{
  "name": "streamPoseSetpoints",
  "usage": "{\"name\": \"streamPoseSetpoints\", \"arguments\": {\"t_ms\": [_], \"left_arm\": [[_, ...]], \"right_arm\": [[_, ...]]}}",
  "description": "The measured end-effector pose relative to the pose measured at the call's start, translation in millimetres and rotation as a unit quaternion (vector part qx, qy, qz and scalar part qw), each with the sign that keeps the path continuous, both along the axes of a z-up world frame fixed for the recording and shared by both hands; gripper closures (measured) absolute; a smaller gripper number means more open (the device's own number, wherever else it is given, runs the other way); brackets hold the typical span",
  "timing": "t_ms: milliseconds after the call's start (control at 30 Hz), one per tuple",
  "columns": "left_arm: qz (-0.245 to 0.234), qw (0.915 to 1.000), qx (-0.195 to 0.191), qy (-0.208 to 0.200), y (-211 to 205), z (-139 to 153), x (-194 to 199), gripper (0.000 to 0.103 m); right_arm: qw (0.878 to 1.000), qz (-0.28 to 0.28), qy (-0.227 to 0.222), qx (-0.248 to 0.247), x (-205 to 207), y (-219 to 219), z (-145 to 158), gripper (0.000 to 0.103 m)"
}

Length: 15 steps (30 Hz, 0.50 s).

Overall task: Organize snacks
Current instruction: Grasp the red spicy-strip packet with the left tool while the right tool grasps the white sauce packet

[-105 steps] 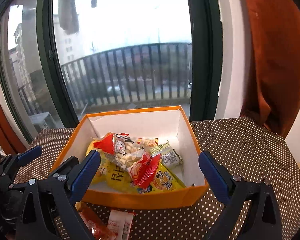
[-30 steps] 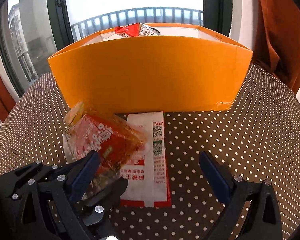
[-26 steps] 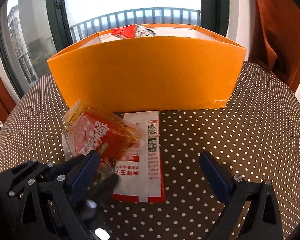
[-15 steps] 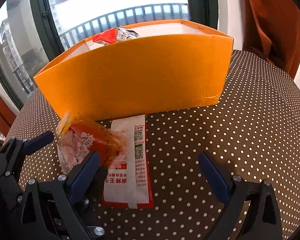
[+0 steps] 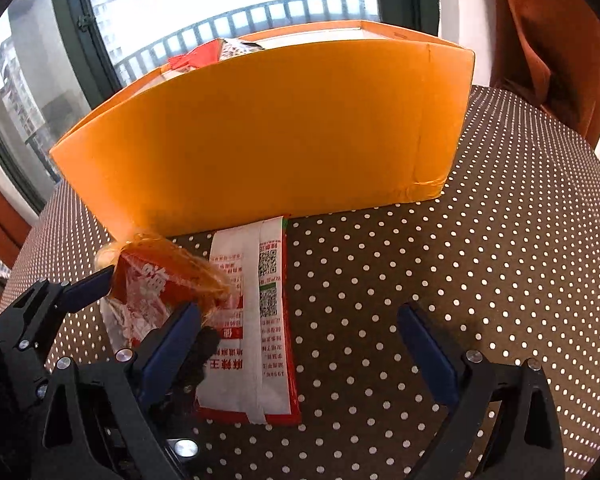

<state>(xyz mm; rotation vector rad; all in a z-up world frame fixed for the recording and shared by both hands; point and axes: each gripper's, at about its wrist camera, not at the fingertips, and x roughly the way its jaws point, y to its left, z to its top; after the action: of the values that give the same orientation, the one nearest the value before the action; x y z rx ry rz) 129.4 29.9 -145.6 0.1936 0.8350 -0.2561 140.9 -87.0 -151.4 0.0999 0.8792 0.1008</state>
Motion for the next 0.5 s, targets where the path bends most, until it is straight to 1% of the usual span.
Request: {"name": "streamPoseSetpoints", "arguments": {"t_ms": [33, 67, 133, 267, 333, 367, 433, 467, 500], "left_arm": [[0.007, 1.0, 0.005, 0.002, 3.1, 0.5, -5.1, 0.043], [0.013, 0.9999, 0.005, 0.005, 6.9, 0.3, -9.5, 0.048], [0.021, 0.9997, -0.003, 0.009, 14.0, 0.1, -17.6, 0.049], [0.028, 0.9996, 0.008, 0.003, 11.1, -1.6, -24.9, 0.049], [0.029, 0.9996, 0.006, 0.002, 9.7, -2.5, -25.2, 0.042], [0.027, 0.9996, 0.004, 0.002, 8.3, -3.0, -24.7, 0.041], [0.029, 0.9995, 0.015, 0.0, 5.7, -5.3, -22.6, 0.037], [0.028, 0.9994, 0.019, -0.001, 5.5, -6.1, -23.2, 0.033], [0.026, 0.9995, 0.018, 0.0, 3.9, -6.9, -20.4, 0.024]], "right_arm": [[1.0, 0.002, 0.0, -0.003, -3.7, 1.6, -0.6, 0.003], [1.0, 0.006, 0.001, -0.007, -6.2, 4.4, -1.2, 0.004], [1.0, 0.016, 0.005, -0.013, -9.5, 10.5, -4.2, 0.004], [1.0, 0.019, 0.016, -0.014, -10.3, 17.5, -10.3, 0.007], [0.999, 0.018, 0.018, -0.019, -7.5, 21.0, -11.8, 0.008], [0.999, 0.019, 0.019, -0.024, -3.8, 23.1, -12.6, 0.009], [0.999, 0.022, 0.016, -0.026, 3.0, 25.4, -14.3, 0.014], [0.999, 0.021, 0.014, -0.031, 4.8, 27.1, -14.7, 0.015], [0.999, 0.021, 0.011, -0.037, 6.1, 28.7, -14.9, 0.02]]}}
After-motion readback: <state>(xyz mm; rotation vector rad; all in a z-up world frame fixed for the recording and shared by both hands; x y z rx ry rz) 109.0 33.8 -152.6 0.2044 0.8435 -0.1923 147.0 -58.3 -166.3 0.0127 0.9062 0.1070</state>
